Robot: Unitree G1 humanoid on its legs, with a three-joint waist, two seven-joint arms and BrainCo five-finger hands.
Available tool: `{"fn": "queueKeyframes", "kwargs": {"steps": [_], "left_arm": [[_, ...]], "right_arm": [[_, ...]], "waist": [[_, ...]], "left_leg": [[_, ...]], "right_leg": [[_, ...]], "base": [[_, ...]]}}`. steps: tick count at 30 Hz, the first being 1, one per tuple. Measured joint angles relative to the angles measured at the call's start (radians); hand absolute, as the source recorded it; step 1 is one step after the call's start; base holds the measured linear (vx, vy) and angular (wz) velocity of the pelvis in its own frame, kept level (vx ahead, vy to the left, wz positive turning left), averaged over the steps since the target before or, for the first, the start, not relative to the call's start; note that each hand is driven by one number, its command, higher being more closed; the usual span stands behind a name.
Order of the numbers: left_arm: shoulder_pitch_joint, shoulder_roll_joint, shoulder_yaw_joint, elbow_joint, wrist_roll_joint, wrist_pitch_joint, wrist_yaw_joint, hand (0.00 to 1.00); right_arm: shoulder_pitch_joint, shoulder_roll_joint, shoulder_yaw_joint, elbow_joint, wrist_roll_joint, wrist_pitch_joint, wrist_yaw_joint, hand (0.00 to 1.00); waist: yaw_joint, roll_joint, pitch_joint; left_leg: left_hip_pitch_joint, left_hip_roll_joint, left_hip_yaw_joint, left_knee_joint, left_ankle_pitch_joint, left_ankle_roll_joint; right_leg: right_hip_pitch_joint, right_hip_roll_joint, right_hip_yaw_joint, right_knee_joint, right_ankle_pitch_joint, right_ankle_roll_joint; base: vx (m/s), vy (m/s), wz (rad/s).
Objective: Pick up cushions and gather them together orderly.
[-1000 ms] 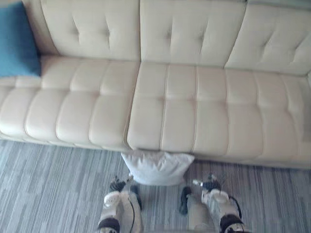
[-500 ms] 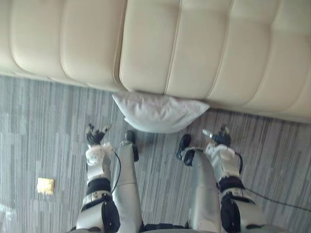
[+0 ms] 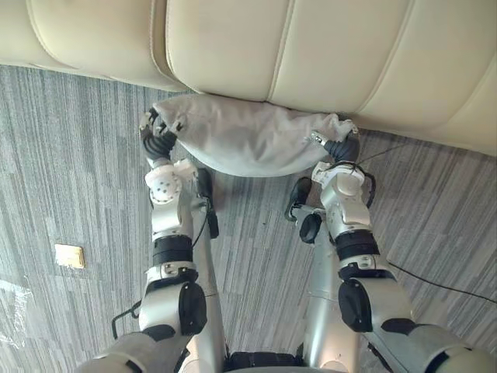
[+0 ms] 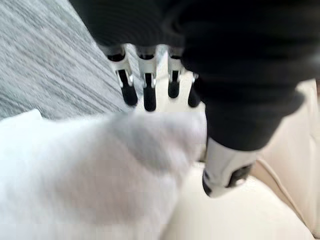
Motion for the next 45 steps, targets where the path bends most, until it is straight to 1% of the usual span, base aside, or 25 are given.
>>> {"fn": "queueKeyframes", "kwargs": {"steps": [3, 5, 9, 12, 13, 14, 17, 18, 20, 21, 22, 23, 25, 27, 29, 32, 34, 36, 38, 39, 40, 41, 42, 43, 45], "left_arm": [[-0.004, 0.004, -0.012, -0.004, 0.005, 0.0, 0.015, 1.0], [0.005, 0.005, -0.028, -0.015, 0.009, 0.001, 0.019, 1.0], [0.046, 0.013, -0.093, -0.036, 0.01, 0.004, 0.018, 1.0], [0.114, 0.013, -0.168, -0.111, 0.009, 0.003, 0.01, 1.0], [0.126, 0.014, -0.181, -0.121, 0.008, 0.004, 0.009, 1.0], [0.169, 0.016, -0.217, -0.154, 0.005, 0.004, 0.006, 1.0], [0.264, 0.01, -0.257, -0.229, -0.002, 0.004, -0.012, 1.0], [0.284, 0.005, -0.263, -0.243, -0.002, 0.005, -0.012, 1.0], [0.337, -0.002, -0.307, -0.275, -0.003, 0.012, -0.015, 1.0], [0.399, -0.006, -0.349, -0.294, -0.003, 0.012, -0.021, 1.0], [0.458, -0.017, -0.372, -0.33, -0.003, 0.015, -0.03, 1.0], [0.485, -0.022, -0.377, -0.35, -0.004, 0.016, -0.034, 1.0], [0.606, -0.036, -0.394, -0.406, -0.026, 0.016, -0.051, 1.0], [0.687, -0.037, -0.408, -0.445, -0.042, 0.016, -0.058, 1.0], [0.763, -0.038, -0.419, -0.488, -0.043, 0.015, -0.062, 1.0], [0.837, -0.039, -0.435, -0.544, -0.043, 0.015, -0.085, 1.0], [0.869, -0.038, -0.449, -0.571, -0.043, 0.015, -0.097, 1.0], [0.892, -0.037, -0.453, -0.588, -0.043, 0.015, -0.1, 1.0], [0.915, -0.037, -0.452, -0.59, -0.044, 0.015, -0.1, 1.0], [0.923, -0.037, -0.452, -0.593, -0.044, 0.015, -0.1, 1.0], [0.936, -0.037, -0.453, -0.594, -0.047, 0.015, -0.1, 1.0], [0.952, -0.037, -0.453, -0.594, -0.052, 0.015, -0.1, 1.0], [0.96, -0.037, -0.453, -0.594, -0.055, 0.015, -0.1, 1.0], [0.968, -0.038, -0.454, -0.594, -0.061, 0.015, -0.102, 1.0], [0.972, -0.037, -0.454, -0.593, -0.061, 0.016, -0.117, 1.0]], "right_arm": [[0.014, -0.009, 0.015, 0.0, 0.001, 0.0, 0.0, 1.0], [0.043, -0.009, 0.039, -0.039, 0.001, 0.0, -0.001, 1.0], [0.119, -0.006, 0.091, -0.089, 0.0, -0.001, 0.001, 1.0], [0.223, -0.003, 0.12, -0.181, 0.0, -0.003, 0.001, 1.0], [0.236, -0.002, 0.121, -0.193, 0.0, -0.002, 0.001, 1.0], [0.272, 0.001, 0.127, -0.216, -0.001, -0.002, 0.001, 1.0], [0.359, 0.008, 0.16, -0.276, -0.002, -0.004, 0.002, 1.0], [0.383, 0.014, 0.162, -0.29, -0.002, -0.003, 0.003, 1.0], [0.448, 0.023, 0.164, -0.325, -0.003, -0.002, 0.005, 1.0], [0.516, 0.025, 0.18, -0.35, -0.003, -0.002, 0.006, 1.0], [0.579, 0.025, 0.198, -0.386, -0.006, -0.002, 0.01, 1.0], [0.606, 0.027, 0.204, -0.404, -0.012, -0.002, 0.017, 1.0], [0.72, 0.023, 0.236, -0.453, -0.041, -0.002, 0.045, 1.0], [0.795, 0.023, 0.255, -0.486, -0.045, -0.002, 0.068, 1.0], [0.866, 0.023, 0.278, -0.525, -0.072, -0.003, 0.086, 1.0], [0.918, 0.023, 0.279, -0.566, -0.109, -0.003, 0.119, 1.0], [0.944, 0.025, 0.279, -0.595, -0.127, -0.003, 0.124, 1.0], [0.958, 0.028, 0.279, -0.626, -0.152, -0.002, 0.127, 1.0], [0.964, 0.028, 0.279, -0.663, -0.17, -0.003, 0.132, 1.0], [0.964, 0.028, 0.279, -0.67, -0.172, -0.004, 0.132, 1.0], [0.964, 0.028, 0.279, -0.673, -0.182, -0.006, 0.132, 1.0], [0.967, 0.028, 0.279, -0.672, -0.188, -0.006, 0.132, 1.0], [0.968, 0.028, 0.279, -0.672, -0.189, -0.006, 0.132, 1.0], [0.966, 0.028, 0.279, -0.672, -0.193, -0.008, 0.132, 1.0], [0.964, 0.028, 0.278, -0.671, -0.195, -0.008, 0.131, 1.0]], "waist": [[-0.003, 0.0, 0.001], [-0.001, 0.0, 0.001], [-0.002, 0.0, 0.001], [-0.005, -0.001, -0.001], [-0.005, -0.001, -0.001], [-0.005, -0.002, -0.006], [-0.004, 0.0, -0.02], [-0.005, 0.001, -0.032], [-0.003, 0.0, -0.038], [-0.003, 0.001, -0.094], [-0.003, 0.0, -0.122], [-0.002, 0.0, -0.124], [-0.001, 0.0, -0.21], [0.009, 0.0, -0.265], [0.011, 0.006, -0.325], [0.013, 0.018, -0.379], [0.013, 0.017, -0.402], [0.015, 0.014, -0.408], [0.017, 0.011, -0.41], [0.02, 0.011, -0.412], [0.02, 0.007, -0.418], [0.021, -0.003, -0.436], [0.025, -0.009, -0.446], [0.028, -0.005, -0.464], [0.029, -0.005, -0.471]], "left_leg": [[-0.001, -0.001, -0.007, -0.018, 0.02, -0.002], [0.005, -0.002, -0.007, -0.031, 0.029, -0.005], [0.081, 0.0, -0.005, -0.071, 0.044, -0.011], [0.2, 0.0, 0.005, -0.162, 0.073, -0.014], [0.222, 0.001, 0.009, -0.179, 0.074, -0.012], [0.288, 0.003, 0.026, -0.226, 0.085, -0.003], [0.42, 0.01, 0.061, -0.306, 0.095, 0.001], [0.44, 0.01, 0.066, -0.315, 0.098, 0.002], [0.526, 0.007, 0.083, -0.351, 0.103, -0.005], [0.556, -0.001, 0.088, -0.39, 0.103, -0.004], [0.607, -0.007, 0.094, -0.418, 0.114, -0.006], [0.64, -0.008, 0.1, -0.429, 0.115, -0.006], [0.732, -0.009, 0.117, -0.492, 0.116, -0.008], [0.82, -0.01, 0.137, -0.561, 0.125, -0.01], [0.896, -0.015, 0.144, -0.624, 0.135, -0.012], [0.977, -0.017, 0.15, -0.675, 0.137, -0.014], [1.001, -0.018, 0.15, -0.67, 0.137, -0.014], [0.994, -0.016, 0.156, -0.599, 0.135, -0.013], [0.932, 0.0, 0.206, -0.414, 0.134, -0.01], [0.917, 0.008, 0.224, -0.368, 0.135, -0.01], [0.889, 0.02, 0.242, -0.315, 0.143, 0.002], [0.869, 0.023, 0.253, -0.291, 0.137, 0.021], [0.865, 0.03, 0.264, -0.298, 0.116, 0.052], [0.862, 0.037, 0.271, -0.345, 0.089, 0.065], [0.858, 0.034, 0.273, -0.425, 0.085, 0.061]], "right_leg": [[-0.001, 0.001, -0.006, 0.001, 0.0, -0.001], [0.001, 0.001, -0.006, 0.001, 0.001, -0.001], [0.071, 0.007, -0.007, -0.026, 0.005, -0.009], [0.184, 0.017, -0.012, -0.102, 0.015, -0.024], [0.204, 0.018, -0.013, -0.116, 0.016, -0.024], [0.259, 0.021, -0.011, -0.153, 0.028, -0.028], [0.377, 0.031, -0.005, -0.236, 0.041, -0.019], [0.397, 0.031, -0.006, -0.246, 0.049, -0.028], [0.476, 0.025, -0.008, -0.27, 0.053, -0.023], [0.502, 0.019, -0.013, -0.297, 0.051, -0.019], [0.549, 0.015, -0.015, -0.319, 0.052, -0.017], [0.583, 0.014, -0.017, -0.327, 0.053, -0.016], [0.671, 0.014, -0.033, -0.38, 0.047, -0.008], [0.744, 0.017, -0.037, -0.427, 0.045, -0.005], [0.806, 0.017, -0.041, -0.463, 0.042, 0.0], [0.887, 0.02, -0.052, -0.508, 0.036, 0.008], [0.926, 0.016, -0.062, -0.515, 0.03, 0.016], [0.978, 0.009, -0.079, -0.535, 0.028, 0.018], [1.039, -0.005, -0.103, -0.552, 0.011, 0.023], [1.048, -0.008, -0.106, -0.549, 0.003, 0.023], [1.072, -0.012, -0.113, -0.558, -0.018, 0.016], [1.083, -0.017, -0.122, -0.576, -0.018, 0.016], [1.087, -0.017, -0.129, -0.588, -0.018, 0.016], [1.093, -0.014, -0.129, -0.604, -0.018, 0.017], [1.127, -0.024, -0.127, -0.639, -0.019, 0.027]], "base": [[0.0, -0.042, 0.13], [0.01, -0.045, 0.11], [0.0, -0.041, 0.04], [-0.01, -0.044, 0.1], [0.0, -0.04, 0.04], [0.02, -0.052, -0.04], [0.04, -0.026, -0.13], [0.08, -0.004, -0.06], [0.11, -0.003, 0.03], [0.18, -0.002, 0.11], [0.16, 0.0, 0.13], [0.19, -0.008, 0.13], [0.2, -0.019, 0.08], [0.2, -0.018, -0.04], [0.2, -0.015, 0.0], [0.15, -0.002, 0.03], [0.1, 0.009, 0.19], [0.07, 0.025, 0.3], [0.01, 0.023, 0.34], [-0.03, 0.036, 0.33], [-0.03, 0.058, 0.31], [-0.01, 0.082, 0.3], [0.02, 0.086, 0.2], [0.08, 0.129, 0.16], [0.14, 0.214, 0.14]]}}
